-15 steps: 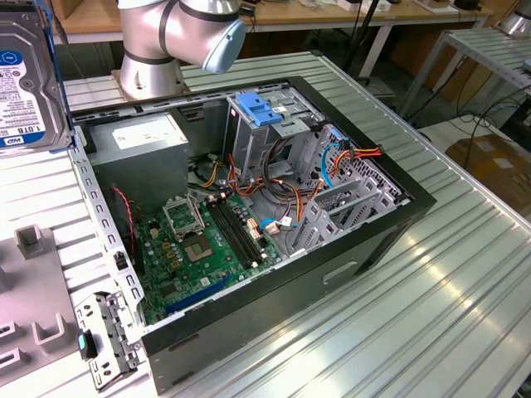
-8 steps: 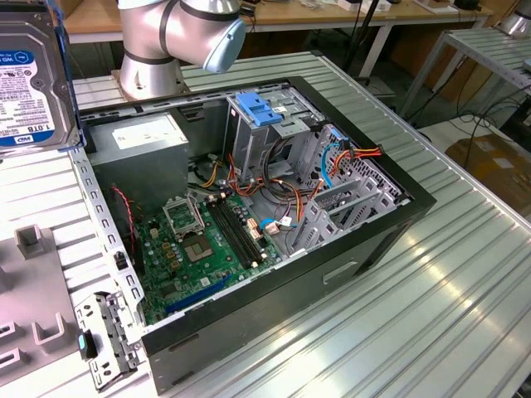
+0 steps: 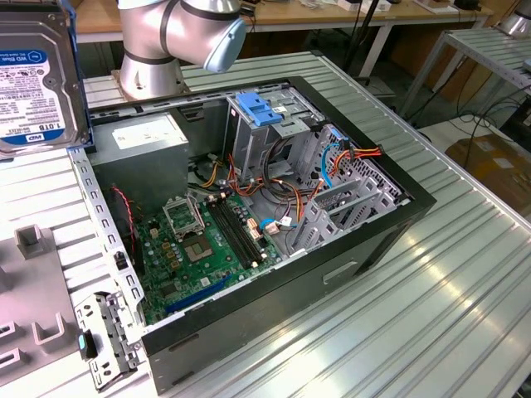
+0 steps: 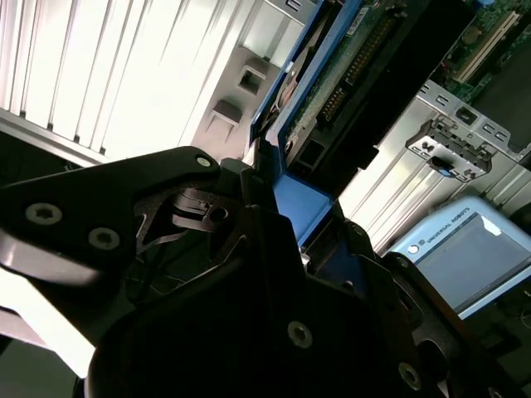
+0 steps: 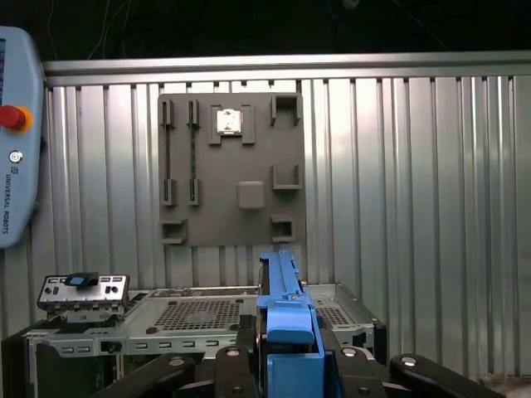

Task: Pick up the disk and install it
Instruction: 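Pick up the disk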

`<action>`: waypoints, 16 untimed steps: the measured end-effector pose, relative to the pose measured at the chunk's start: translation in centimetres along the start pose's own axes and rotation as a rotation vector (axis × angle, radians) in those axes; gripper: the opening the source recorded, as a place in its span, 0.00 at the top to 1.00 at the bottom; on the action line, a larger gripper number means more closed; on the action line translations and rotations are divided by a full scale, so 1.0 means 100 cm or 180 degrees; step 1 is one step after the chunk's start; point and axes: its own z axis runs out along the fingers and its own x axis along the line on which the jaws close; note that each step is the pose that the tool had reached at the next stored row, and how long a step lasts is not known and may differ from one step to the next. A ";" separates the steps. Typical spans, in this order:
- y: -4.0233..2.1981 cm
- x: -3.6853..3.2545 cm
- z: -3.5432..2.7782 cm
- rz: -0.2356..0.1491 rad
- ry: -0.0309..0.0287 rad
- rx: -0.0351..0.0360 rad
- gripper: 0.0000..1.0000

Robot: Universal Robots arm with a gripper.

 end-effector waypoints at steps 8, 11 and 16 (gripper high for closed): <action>-0.0112 0.0003 0.0000 0.0000 0.0000 0.0000 0.63; -0.0183 0.0004 -0.0001 0.0000 0.0000 0.0000 0.63; -0.0266 0.0003 0.0000 0.0000 0.0000 0.0000 0.63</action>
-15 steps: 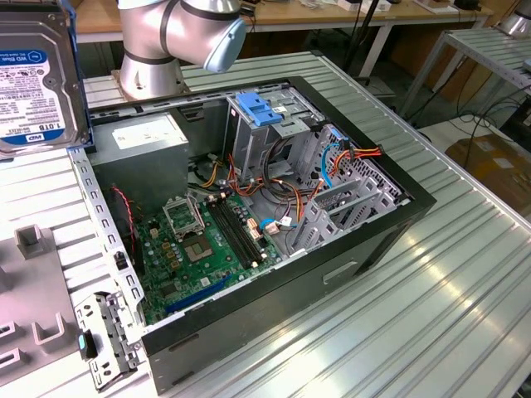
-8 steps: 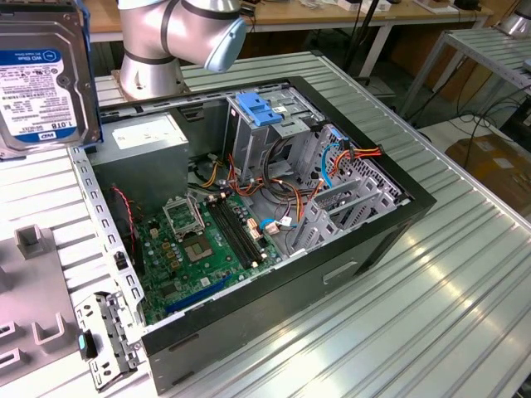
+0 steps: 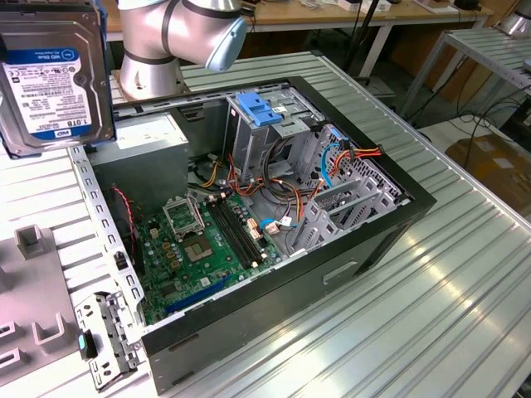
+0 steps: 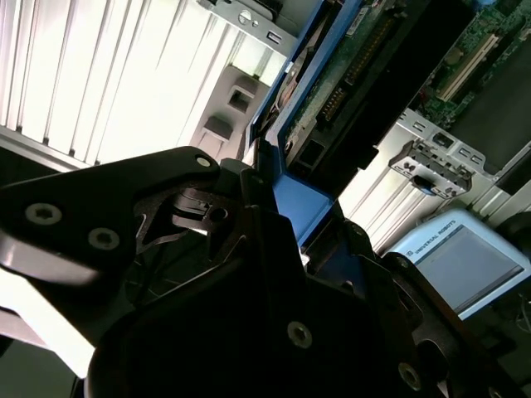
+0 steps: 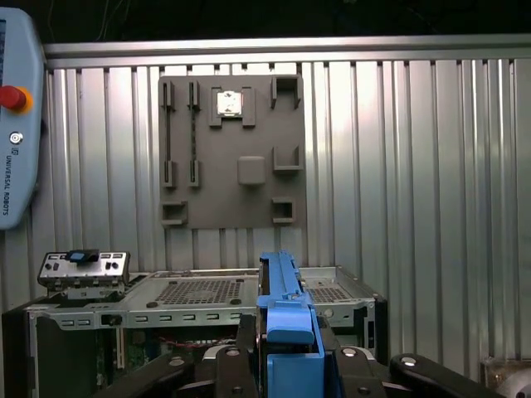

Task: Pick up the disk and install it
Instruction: 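Pick up the disk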

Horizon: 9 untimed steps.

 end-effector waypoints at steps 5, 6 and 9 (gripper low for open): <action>-0.0147 -0.0001 0.0002 0.0000 0.0001 0.0000 0.63; -0.0165 -0.0001 0.0002 0.0000 0.0002 0.0000 0.63; -0.0236 -0.0001 0.0002 0.0000 0.0002 0.0000 0.63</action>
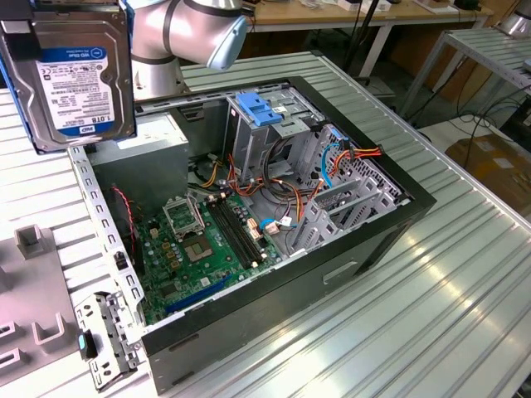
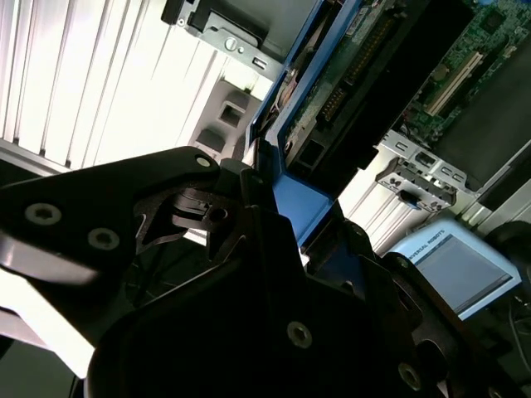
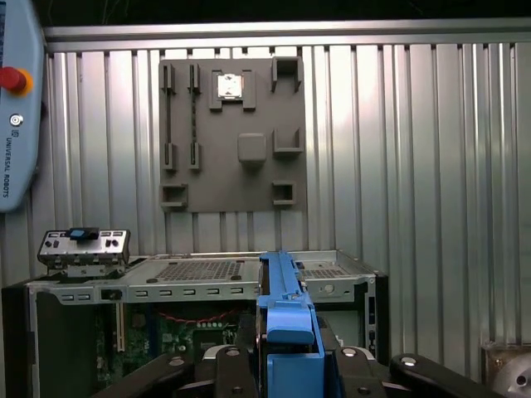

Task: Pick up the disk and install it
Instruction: 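Pick up the disk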

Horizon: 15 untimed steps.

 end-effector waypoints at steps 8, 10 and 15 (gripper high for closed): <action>-0.0148 0.0000 0.0002 0.0000 0.0001 0.0000 0.63; -0.0180 0.0001 0.0003 0.0000 0.0002 0.0000 0.63; -0.0267 0.0001 0.0004 0.0000 0.0002 0.0000 0.63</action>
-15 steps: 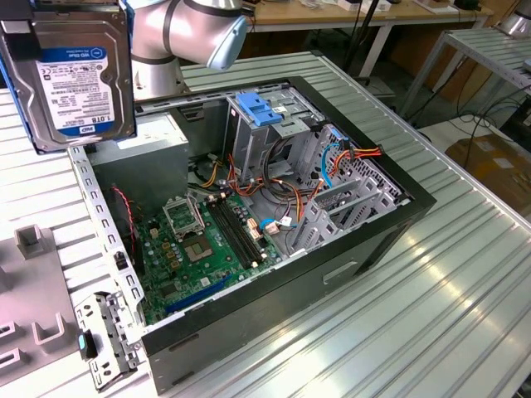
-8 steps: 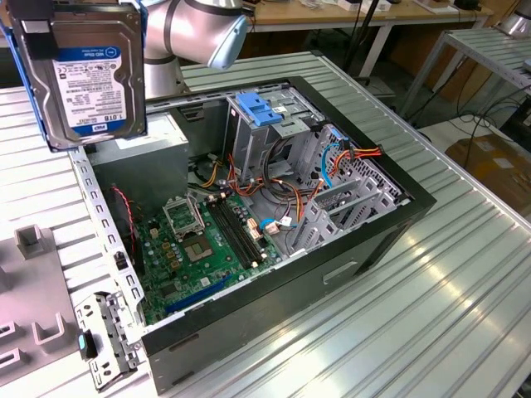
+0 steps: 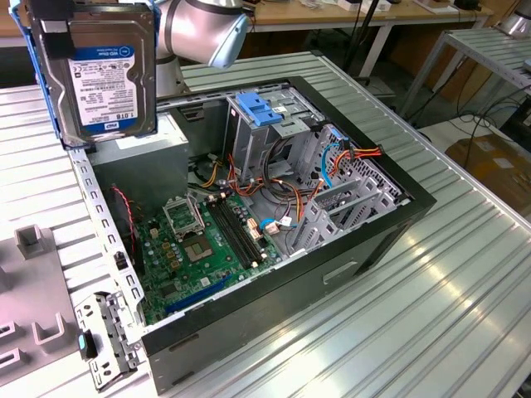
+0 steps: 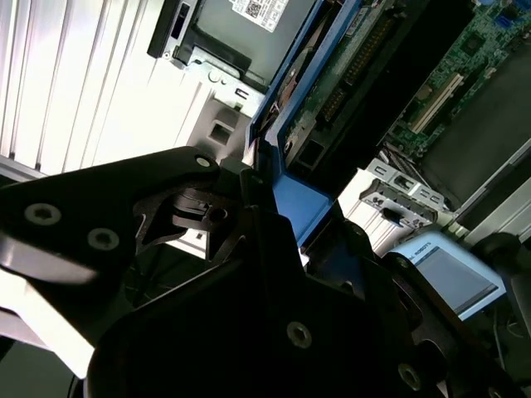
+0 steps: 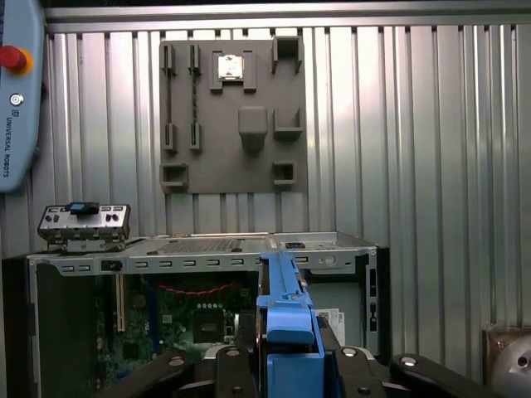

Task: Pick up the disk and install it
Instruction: 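Pick up the disk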

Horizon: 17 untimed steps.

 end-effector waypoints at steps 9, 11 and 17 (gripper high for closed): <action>-0.0200 0.0000 0.0004 0.0000 0.0002 0.0000 0.63; -0.0241 0.0001 0.0005 0.0000 0.0003 0.0000 0.63; -0.0539 0.0142 0.0035 0.0000 0.0021 0.0001 0.63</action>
